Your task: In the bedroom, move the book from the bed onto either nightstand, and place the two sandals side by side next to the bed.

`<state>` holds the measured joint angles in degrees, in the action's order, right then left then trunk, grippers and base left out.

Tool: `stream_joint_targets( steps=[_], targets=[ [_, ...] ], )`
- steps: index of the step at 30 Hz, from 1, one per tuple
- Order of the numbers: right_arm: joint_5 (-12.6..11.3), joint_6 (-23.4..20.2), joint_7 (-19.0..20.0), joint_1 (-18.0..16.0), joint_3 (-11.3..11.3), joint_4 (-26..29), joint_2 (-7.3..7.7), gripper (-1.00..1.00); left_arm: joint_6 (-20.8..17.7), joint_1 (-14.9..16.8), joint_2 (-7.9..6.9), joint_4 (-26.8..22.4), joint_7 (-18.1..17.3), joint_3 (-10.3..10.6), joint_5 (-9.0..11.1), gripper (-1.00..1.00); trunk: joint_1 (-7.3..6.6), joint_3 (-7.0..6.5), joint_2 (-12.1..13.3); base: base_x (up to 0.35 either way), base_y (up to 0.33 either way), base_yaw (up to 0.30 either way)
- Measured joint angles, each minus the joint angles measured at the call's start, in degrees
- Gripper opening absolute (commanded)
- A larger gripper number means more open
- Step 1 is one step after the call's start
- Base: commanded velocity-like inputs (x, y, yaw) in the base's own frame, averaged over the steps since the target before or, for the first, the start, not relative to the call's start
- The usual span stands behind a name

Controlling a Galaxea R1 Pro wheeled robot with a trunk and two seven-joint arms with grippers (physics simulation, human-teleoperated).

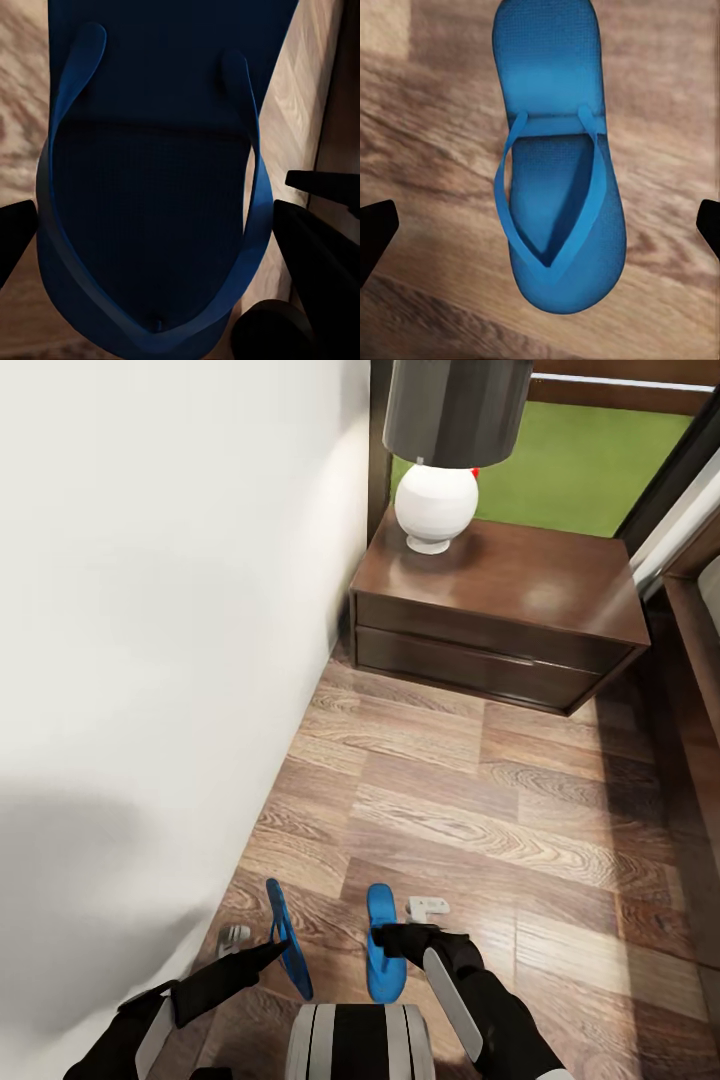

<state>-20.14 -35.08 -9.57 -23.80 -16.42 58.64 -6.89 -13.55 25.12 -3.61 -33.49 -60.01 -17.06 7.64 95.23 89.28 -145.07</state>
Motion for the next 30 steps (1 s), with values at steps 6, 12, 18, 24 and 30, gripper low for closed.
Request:
stream_joint_targets(
  steps=[6, 12, 18, 24, 30],
  targets=[
    [0.00, 0.00, 0.02, 0.00, 0.00, 0.00, 0.01, 1.00, 0.00, 0.00, 0.00, 0.00, -0.06, 0.00, 0.00, -1.00, 0.01, 0.00, 0.00, 0.017, 0.000, 0.000],
    [0.00, 0.00, 0.02, 0.00, 0.00, 0.00, 0.01, 1.00, 0.00, 0.00, 0.00, 0.00, 0.03, 0.00, 0.00, -1.00, 0.01, 0.00, 0.00, 0.001, 0.000, 0.000],
    [0.00, -0.01, 0.07, 0.00, 0.00, 0.00, 0.01, 1.00, 0.00, 0.00, 0.00, 0.01, 0.05, 0.01, -0.03, -1.00, 0.09, 0.66, -0.04, 0.000, 0.000, 0.000],
    [-0.01, -0.01, 0.06, 0.00, 0.00, 0.00, 0.01, 1.00, 0.00, 0.00, 0.00, 0.00, 0.02, 0.04, -0.03, -1.00, 0.25, 1.99, -0.12, 0.000, 0.000, 0.000],
    [0.00, -0.01, 0.08, 0.00, 0.00, 0.00, 0.01, 1.00, 0.00, 0.00, 0.00, 0.00, 0.01, 0.00, 0.00, -1.00, 0.30, 2.44, -0.15, 0.000, 0.000, 0.000]
  ],
)
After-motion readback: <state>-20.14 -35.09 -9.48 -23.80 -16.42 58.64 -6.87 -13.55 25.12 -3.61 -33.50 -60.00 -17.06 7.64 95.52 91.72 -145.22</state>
